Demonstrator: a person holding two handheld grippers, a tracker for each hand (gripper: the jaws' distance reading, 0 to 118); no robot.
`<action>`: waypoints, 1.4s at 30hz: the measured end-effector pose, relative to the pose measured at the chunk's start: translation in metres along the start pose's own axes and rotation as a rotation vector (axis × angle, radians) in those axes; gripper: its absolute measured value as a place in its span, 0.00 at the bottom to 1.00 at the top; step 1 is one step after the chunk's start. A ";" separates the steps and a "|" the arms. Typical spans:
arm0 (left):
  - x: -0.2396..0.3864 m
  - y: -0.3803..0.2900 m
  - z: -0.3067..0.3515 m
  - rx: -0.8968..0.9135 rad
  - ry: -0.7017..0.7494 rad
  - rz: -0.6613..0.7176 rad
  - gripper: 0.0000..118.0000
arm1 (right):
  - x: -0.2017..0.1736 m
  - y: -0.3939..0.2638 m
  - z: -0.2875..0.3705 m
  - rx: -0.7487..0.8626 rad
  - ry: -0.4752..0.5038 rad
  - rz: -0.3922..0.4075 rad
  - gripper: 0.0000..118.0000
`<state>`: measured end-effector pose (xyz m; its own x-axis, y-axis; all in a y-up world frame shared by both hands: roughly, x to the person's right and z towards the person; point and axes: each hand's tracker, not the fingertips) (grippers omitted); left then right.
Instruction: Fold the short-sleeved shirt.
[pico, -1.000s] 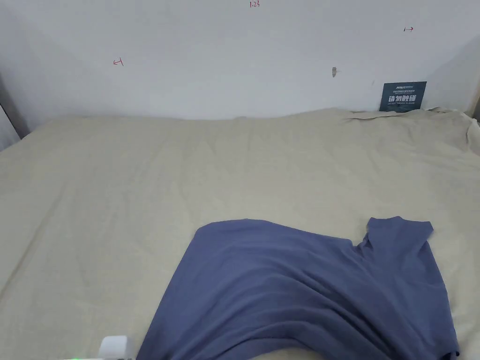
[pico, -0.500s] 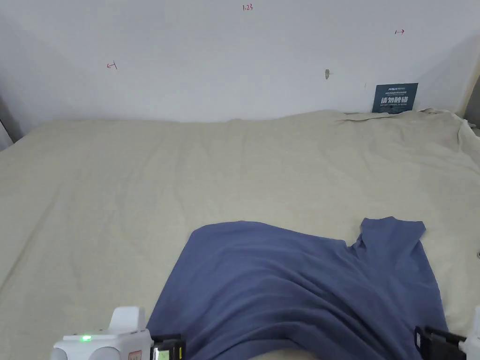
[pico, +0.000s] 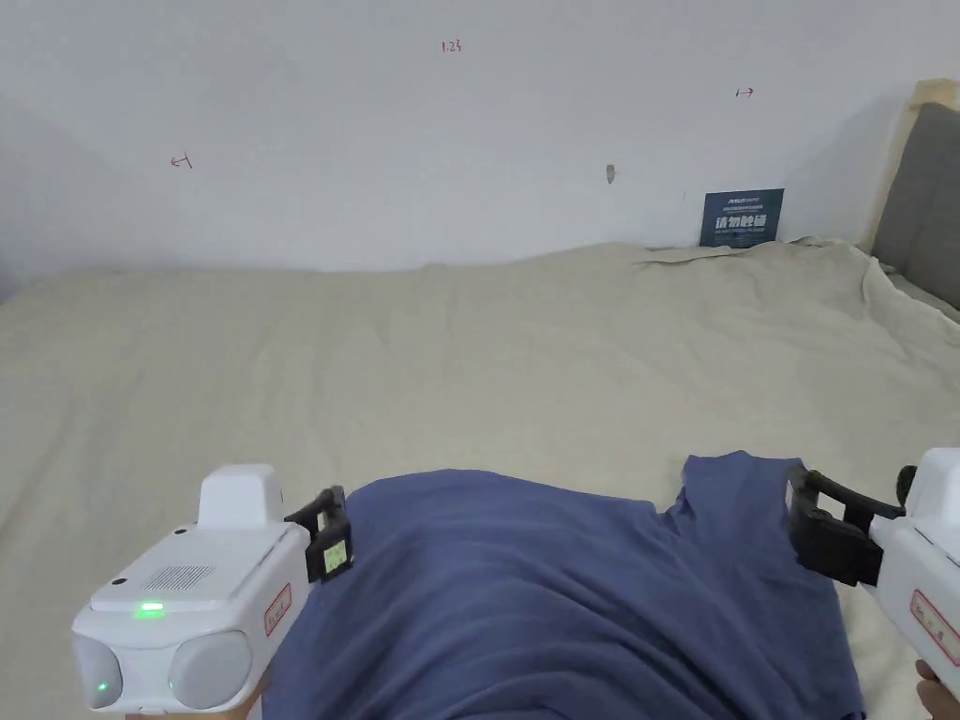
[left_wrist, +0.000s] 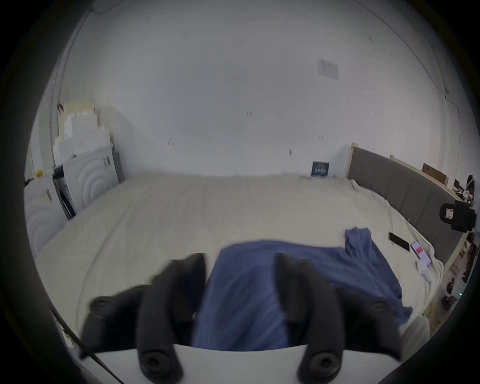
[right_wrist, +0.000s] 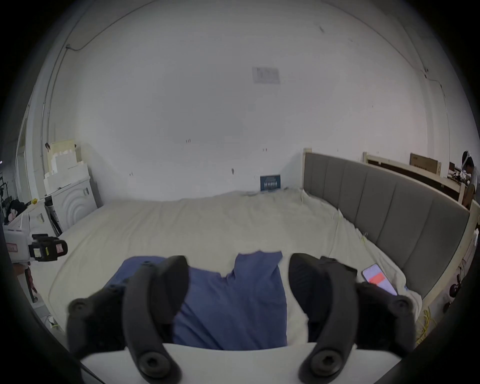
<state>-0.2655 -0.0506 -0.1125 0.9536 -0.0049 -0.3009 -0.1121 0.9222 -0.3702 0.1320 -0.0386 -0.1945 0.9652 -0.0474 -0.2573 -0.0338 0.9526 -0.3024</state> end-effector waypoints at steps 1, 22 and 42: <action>0.003 0.001 -0.002 0.028 -0.007 0.005 0.19 | -0.003 0.002 0.000 0.015 0.000 0.015 0.37; -0.014 0.037 -0.232 -0.311 -0.174 0.074 0.00 | 0.008 0.006 -0.085 -0.011 -0.043 0.010 0.00; -0.014 -0.018 -0.401 -0.728 -0.136 -0.076 0.75 | 0.028 -0.028 -0.143 -0.149 -0.113 0.018 0.00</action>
<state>-0.3885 -0.2223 -0.4541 0.9870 0.0334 -0.1572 -0.1561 0.4311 -0.8887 0.1225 -0.1100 -0.3244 0.9868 0.0110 -0.1619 -0.0812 0.8974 -0.4337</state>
